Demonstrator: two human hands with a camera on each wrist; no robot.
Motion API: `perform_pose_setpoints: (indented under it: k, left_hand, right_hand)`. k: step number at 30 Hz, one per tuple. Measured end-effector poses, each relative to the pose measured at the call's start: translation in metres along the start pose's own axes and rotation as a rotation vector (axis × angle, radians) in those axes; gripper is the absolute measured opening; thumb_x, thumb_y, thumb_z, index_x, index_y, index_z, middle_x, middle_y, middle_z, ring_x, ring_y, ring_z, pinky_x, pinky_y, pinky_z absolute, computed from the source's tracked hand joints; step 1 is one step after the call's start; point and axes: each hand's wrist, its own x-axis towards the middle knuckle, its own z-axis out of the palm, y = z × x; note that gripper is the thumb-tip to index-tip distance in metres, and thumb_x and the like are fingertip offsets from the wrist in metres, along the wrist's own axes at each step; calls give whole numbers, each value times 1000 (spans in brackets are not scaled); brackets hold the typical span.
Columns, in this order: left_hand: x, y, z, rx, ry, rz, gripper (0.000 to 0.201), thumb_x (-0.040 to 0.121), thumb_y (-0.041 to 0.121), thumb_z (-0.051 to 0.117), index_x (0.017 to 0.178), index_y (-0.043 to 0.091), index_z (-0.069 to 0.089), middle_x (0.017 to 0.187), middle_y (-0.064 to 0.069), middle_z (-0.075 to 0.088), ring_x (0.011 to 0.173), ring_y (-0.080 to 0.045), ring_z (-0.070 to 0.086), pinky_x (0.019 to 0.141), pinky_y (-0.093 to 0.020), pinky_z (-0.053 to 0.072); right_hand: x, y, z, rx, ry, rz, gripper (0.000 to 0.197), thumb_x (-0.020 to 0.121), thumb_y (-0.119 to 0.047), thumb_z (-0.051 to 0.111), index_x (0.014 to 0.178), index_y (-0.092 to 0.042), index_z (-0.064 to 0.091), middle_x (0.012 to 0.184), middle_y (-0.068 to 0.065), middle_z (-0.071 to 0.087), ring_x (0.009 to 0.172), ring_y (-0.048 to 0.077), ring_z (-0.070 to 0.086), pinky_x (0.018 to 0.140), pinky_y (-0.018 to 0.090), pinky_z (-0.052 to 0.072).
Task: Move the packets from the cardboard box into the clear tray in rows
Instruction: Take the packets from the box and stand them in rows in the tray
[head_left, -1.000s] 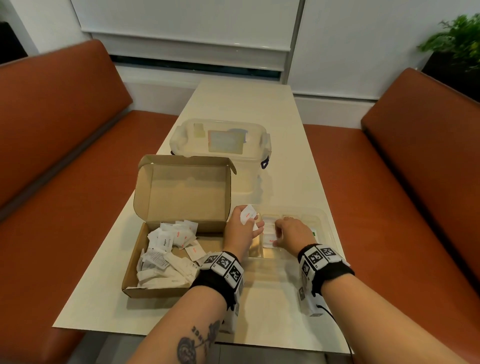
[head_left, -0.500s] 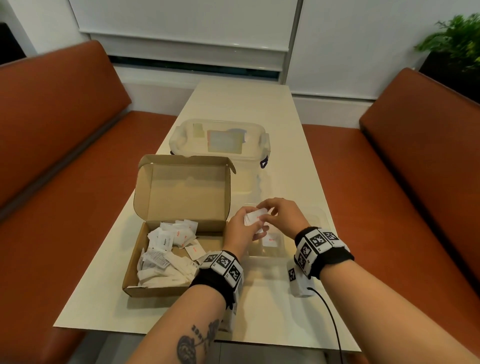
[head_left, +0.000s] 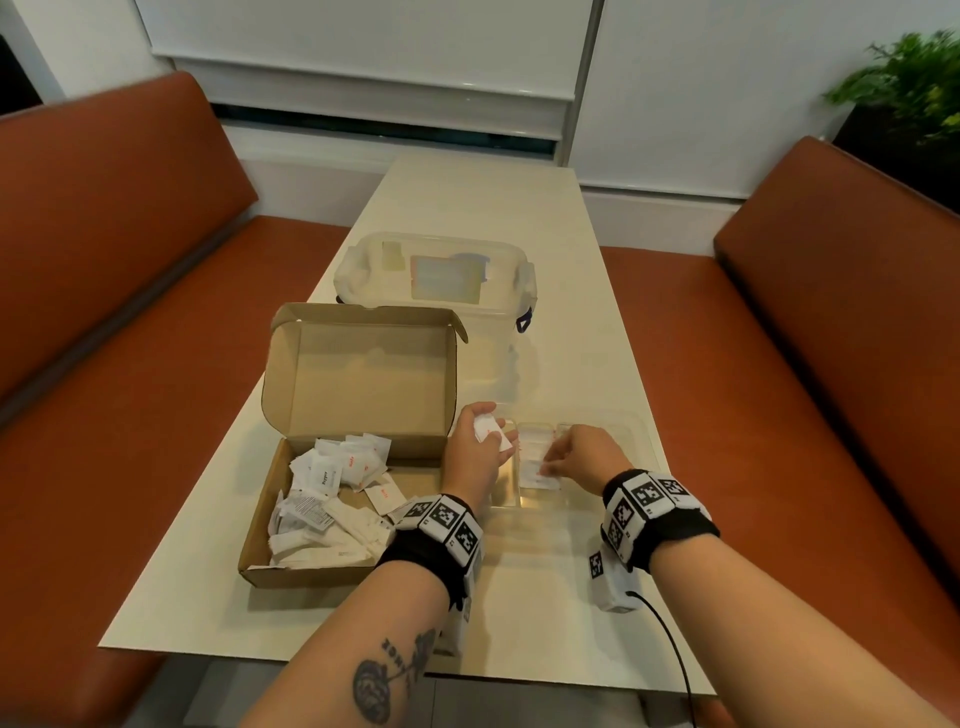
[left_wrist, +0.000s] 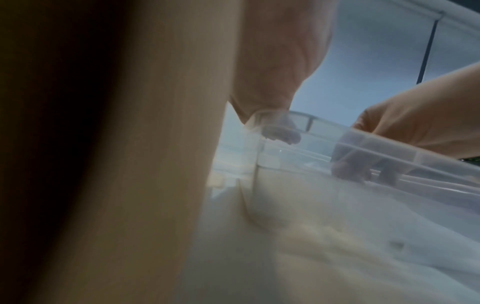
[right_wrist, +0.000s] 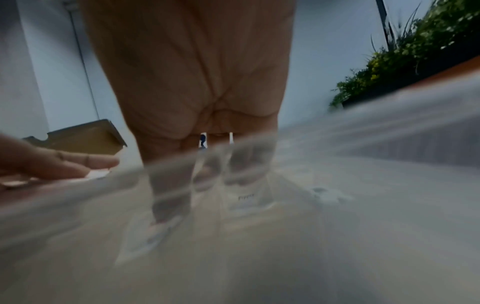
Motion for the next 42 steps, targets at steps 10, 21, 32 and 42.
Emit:
perform_pose_setpoints:
  k: [10,21,32,42]
  left_hand:
    - [1,-1,-2,6,-7,-1,44,91,-11,35,97,28,55,102,-5,58,93,-18,67,66,-18,54]
    - [1,-1,-1,11,-5,-8,41,91,-12,34,102,22,53,99,-5,59,87,-16,66,61,-16,53]
    - [-2,0,-2,49,-24,5,41,91,-10,39,100,28,55,100,-4,61,92,-15,67,67,-19,54]
    - [-4,4,-4,125,-112,22,45,84,-5,64,117,23,54,103,-4,54,95,-21,62,67,-23,58]
  right_hand:
    - [-4,0,11,-143,85,-67,13,81,-27,72,89,-17,71,83,-2,56,80,14,51,68,23,35]
    - [-7,-5,14,-273,78,-182,10,82,-16,65,89,-14,71,93,3,52,97,21,54,76,26,42]
    - [-6,-3,19,-298,98,-185,9,81,-16,67,90,-12,68,101,5,56,98,21,53,77,30,46]
    - [-4,-21,6,413,207,-66,20,86,-29,66,88,-10,71,82,0,69,75,10,57,64,16,40]
